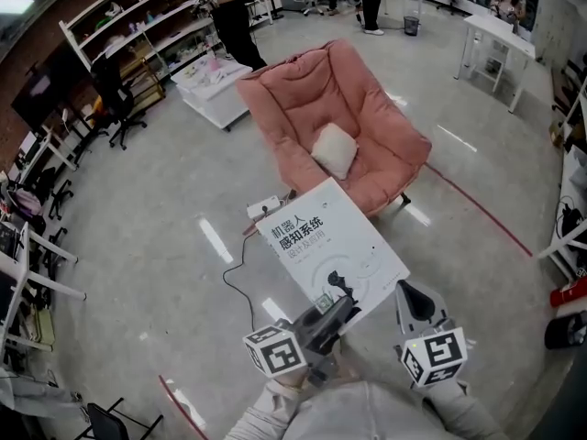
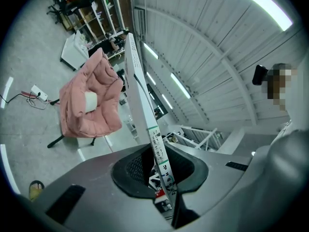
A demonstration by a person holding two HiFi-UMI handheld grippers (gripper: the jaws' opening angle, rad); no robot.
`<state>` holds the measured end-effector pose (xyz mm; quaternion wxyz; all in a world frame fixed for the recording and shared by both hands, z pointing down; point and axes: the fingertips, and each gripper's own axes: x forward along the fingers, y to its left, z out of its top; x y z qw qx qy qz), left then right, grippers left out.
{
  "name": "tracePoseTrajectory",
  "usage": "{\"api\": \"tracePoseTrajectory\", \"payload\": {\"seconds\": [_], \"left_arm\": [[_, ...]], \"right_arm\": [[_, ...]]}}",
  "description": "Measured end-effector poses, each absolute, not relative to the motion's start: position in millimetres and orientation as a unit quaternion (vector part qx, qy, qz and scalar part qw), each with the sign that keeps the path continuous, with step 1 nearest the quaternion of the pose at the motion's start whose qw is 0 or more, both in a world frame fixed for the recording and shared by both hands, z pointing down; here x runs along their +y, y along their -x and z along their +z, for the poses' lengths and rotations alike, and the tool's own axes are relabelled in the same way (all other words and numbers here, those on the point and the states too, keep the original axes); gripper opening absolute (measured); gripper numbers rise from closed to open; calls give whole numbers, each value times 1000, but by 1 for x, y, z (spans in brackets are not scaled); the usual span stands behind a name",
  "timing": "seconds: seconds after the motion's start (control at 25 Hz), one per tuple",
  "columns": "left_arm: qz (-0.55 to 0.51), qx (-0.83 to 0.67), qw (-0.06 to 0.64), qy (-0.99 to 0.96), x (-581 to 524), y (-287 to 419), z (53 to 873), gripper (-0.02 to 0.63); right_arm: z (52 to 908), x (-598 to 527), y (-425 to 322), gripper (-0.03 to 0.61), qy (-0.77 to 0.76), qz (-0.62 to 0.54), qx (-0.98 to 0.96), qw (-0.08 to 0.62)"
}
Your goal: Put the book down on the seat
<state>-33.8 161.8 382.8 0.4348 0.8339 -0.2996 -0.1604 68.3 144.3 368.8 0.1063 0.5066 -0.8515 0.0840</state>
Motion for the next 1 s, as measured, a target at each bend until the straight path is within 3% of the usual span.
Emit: {"api": "tracePoseTrajectory", "payload": {"seconds": [1.0], "left_arm": [[-136, -268, 453, -839, 9, 88, 384, 61]], "right_arm": [[369, -7, -13, 5, -532, 97, -834, 108]]}}
